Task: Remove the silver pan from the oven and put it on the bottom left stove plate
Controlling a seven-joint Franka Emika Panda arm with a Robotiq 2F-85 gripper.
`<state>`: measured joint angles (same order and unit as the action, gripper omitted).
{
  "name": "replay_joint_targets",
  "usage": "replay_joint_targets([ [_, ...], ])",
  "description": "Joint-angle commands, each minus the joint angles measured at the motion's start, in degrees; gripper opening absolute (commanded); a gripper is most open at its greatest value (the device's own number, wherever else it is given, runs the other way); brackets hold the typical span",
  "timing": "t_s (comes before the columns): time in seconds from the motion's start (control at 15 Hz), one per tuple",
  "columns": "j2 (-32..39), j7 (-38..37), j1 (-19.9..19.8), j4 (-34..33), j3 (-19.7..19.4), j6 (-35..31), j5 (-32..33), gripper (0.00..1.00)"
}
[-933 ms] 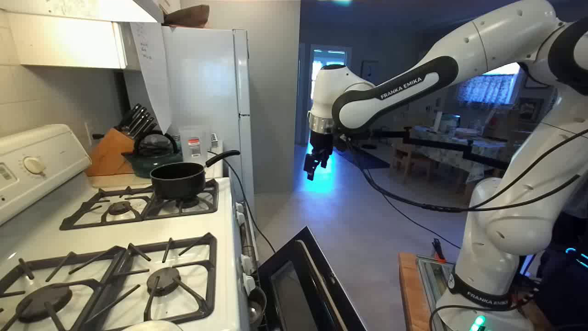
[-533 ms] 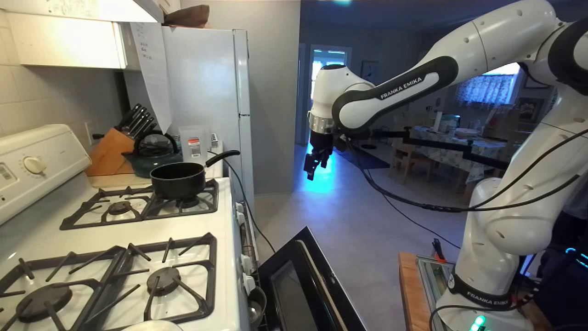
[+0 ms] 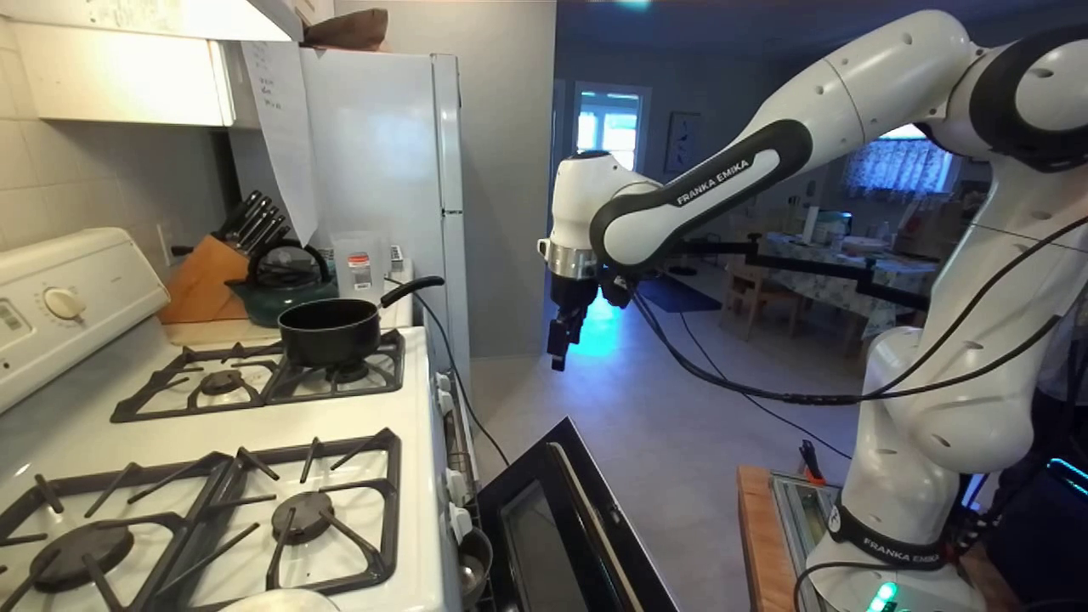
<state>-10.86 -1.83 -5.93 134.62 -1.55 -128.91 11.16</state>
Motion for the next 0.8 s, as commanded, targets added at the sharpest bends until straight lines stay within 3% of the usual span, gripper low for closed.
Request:
replay_joint_targets([
  [0.0,7.4,10.3,2.1,-2.0,-1.1,-1.8,-1.5,1.0],
  [0.4,17.9,28.1,1.3,-6.2,-1.6,-2.5,-5.0,1.0],
  [0.6,22.1,31.6,0.7,-9.0,-1.0,-2.1,-6.6,1.0],
  [0.67,18.8,28.3,1.0,-6.1,-1.2,-2.1,-4.5,1.0],
  [0.73,20.0,29.0,0.9,-6.9,-1.1,-2.1,-4.7,1.0],
])
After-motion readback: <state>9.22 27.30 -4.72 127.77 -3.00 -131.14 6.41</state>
